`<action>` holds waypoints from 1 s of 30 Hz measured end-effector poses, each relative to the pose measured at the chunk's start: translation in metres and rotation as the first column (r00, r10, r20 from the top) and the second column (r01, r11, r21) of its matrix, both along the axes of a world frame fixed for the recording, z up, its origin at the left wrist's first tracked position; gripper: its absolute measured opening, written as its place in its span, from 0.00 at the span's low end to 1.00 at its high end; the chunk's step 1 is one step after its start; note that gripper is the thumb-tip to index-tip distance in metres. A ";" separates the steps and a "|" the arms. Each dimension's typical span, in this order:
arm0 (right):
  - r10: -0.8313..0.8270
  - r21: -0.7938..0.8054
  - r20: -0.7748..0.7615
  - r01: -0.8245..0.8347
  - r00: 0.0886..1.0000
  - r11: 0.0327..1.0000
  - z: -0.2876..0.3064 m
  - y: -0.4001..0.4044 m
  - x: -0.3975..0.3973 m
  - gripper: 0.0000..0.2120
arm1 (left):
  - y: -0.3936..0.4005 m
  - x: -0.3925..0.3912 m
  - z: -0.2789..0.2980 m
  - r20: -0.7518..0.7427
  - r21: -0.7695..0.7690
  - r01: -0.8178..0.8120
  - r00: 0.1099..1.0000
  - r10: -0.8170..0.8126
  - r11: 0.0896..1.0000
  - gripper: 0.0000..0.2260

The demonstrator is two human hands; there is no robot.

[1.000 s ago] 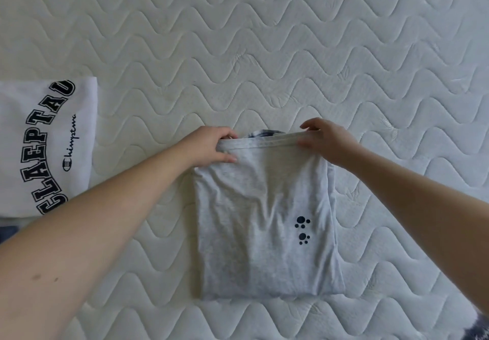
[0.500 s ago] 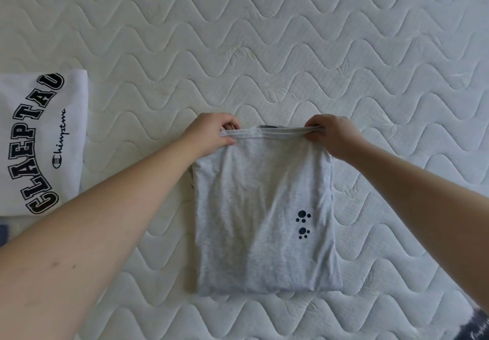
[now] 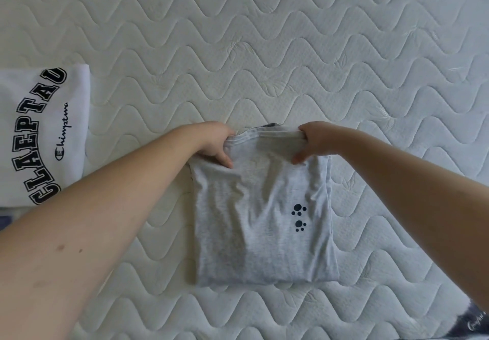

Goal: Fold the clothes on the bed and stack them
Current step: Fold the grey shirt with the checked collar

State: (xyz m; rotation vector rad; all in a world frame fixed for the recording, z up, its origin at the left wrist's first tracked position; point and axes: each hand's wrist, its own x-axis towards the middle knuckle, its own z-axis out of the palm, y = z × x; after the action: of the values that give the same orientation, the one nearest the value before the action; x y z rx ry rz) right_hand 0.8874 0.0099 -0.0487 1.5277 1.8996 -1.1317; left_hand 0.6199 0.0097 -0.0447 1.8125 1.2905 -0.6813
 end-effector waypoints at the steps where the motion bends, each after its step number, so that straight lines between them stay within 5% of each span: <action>1: 0.000 0.014 -0.012 0.000 1.000 1.000 0.002 -0.003 0.000 0.20 | -0.004 -0.001 0.002 0.003 -0.002 0.001 1.000 -0.001 1.000 0.29; 8: -0.026 0.125 -0.129 0.042 0.991 0.991 0.044 -0.020 0.007 0.19 | -0.018 -0.007 0.030 -0.037 -0.024 -0.007 0.999 0.006 1.000 0.19; 15: -0.047 0.315 -0.122 0.084 0.991 0.945 0.143 -0.007 0.014 0.13 | 0.001 -0.012 0.137 -0.018 0.269 -0.027 0.999 0.033 0.963 0.12; 23: -0.040 0.704 -0.313 0.260 0.949 0.661 0.234 -0.004 0.019 0.07 | 0.004 -0.011 0.239 0.145 0.700 -0.147 0.987 0.062 0.699 0.09; 26: 0.028 0.816 -0.275 0.218 0.961 0.536 0.219 -0.020 0.019 0.09 | -0.018 -0.007 0.225 0.156 0.793 -0.128 0.988 0.006 0.596 0.07; 30: 0.115 0.857 -0.247 0.161 0.962 0.489 0.165 -0.062 0.018 0.11 | -0.066 -0.001 0.161 0.074 0.879 -0.030 0.995 -0.073 0.475 0.13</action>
State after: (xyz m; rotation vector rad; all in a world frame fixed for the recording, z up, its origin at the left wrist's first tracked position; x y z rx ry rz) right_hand 0.9058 -0.0518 0.1162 1.9315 2.9279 -0.2878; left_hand 0.6189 -0.0562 0.1167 2.6335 1.7176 0.1940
